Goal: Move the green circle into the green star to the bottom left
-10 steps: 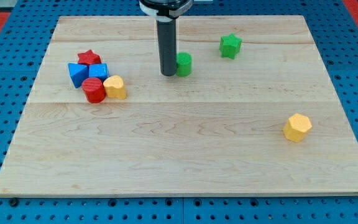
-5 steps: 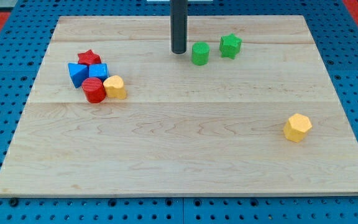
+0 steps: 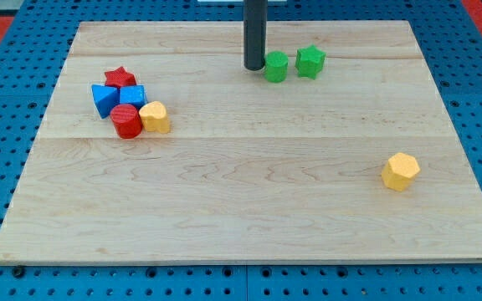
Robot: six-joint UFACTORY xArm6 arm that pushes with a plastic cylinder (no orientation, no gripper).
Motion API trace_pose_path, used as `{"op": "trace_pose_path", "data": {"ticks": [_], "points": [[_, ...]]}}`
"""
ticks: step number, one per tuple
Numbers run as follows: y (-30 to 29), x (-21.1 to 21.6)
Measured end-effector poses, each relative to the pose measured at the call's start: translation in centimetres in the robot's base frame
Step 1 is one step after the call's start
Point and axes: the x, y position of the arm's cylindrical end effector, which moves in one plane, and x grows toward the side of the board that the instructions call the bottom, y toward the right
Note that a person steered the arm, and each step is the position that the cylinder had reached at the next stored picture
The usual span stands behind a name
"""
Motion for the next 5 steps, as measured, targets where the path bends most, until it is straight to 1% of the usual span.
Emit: {"op": "trace_pose_path", "data": {"ticks": [1, 2, 3, 4, 5], "points": [[0.9, -1.2], [-3.3, 0.0], [-3.8, 0.6], [-1.9, 0.9], [2.4, 0.9]]}}
